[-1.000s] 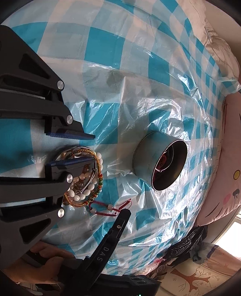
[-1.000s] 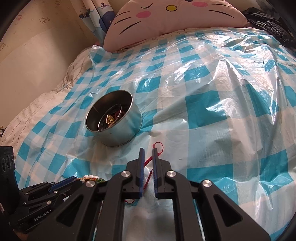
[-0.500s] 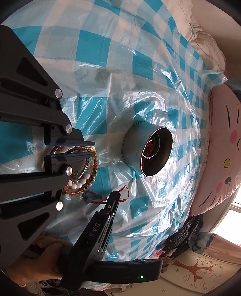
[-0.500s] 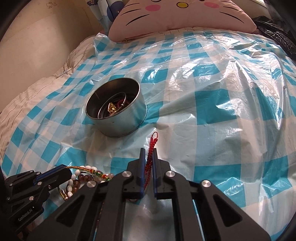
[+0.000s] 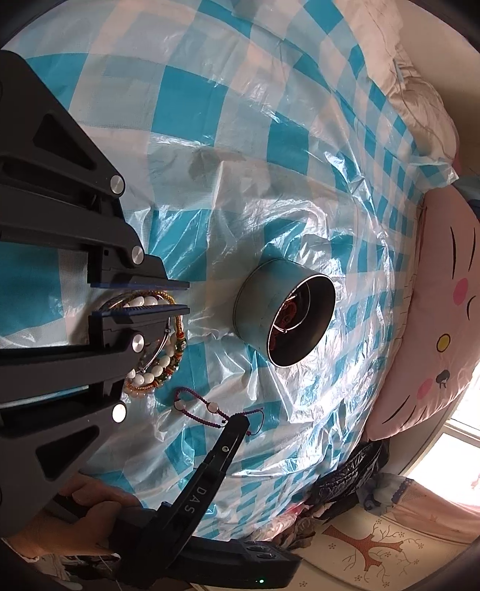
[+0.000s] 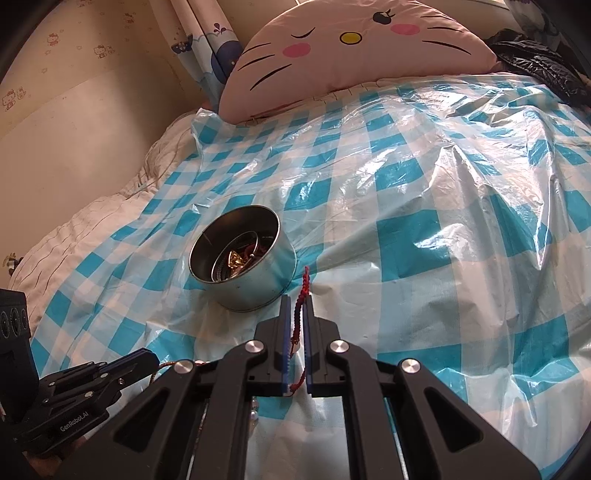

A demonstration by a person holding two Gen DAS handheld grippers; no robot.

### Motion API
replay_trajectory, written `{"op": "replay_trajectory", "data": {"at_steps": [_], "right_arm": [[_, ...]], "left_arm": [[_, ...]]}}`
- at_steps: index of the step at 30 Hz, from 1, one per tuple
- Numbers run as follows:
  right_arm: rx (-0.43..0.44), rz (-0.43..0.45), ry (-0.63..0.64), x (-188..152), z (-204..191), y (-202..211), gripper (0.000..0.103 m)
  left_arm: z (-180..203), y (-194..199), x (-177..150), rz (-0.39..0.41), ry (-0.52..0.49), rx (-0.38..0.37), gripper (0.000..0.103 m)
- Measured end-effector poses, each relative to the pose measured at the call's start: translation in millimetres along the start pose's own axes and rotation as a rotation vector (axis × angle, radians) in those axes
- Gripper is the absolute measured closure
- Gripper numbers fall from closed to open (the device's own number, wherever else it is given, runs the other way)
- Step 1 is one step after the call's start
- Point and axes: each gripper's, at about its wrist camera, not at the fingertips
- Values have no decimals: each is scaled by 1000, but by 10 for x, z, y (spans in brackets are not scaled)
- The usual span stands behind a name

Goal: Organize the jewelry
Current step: 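Lift the beaded bracelet with the left gripper while the right lifts the red bracelet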

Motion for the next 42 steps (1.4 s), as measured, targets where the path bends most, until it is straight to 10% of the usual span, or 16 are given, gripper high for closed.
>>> {"op": "replay_trajectory", "data": {"at_steps": [3,5,8,10,13,42], "right_arm": [[7,-4,-6,-1,10,0,96],[9,-9,-5,1,13,-12,96],[13,-15,1,4,3,-21,96],[14,-17,3,6,10,-31,96],[13,-17,-1,9,8,-33,96],[72,64,31,9,-66,116,96]], "left_arm": [[-53,-36,7,-14,28,24,40],[-26,-55,8,-16,14,34,41],[33,-139,3,-51,-22,32,58],[68,-202,-3,-84,-42,28,93],[132,-143,-21,-54,-71,25,99],[206,184,-33,114,-101,-16,100]]}}
Point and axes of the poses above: each gripper's, at about its wrist camera, not at the fingertips, and y roughly against the way its jaws point, z to its right, x to its top, and after that the axes turned 8 degrees about -z, right-handed
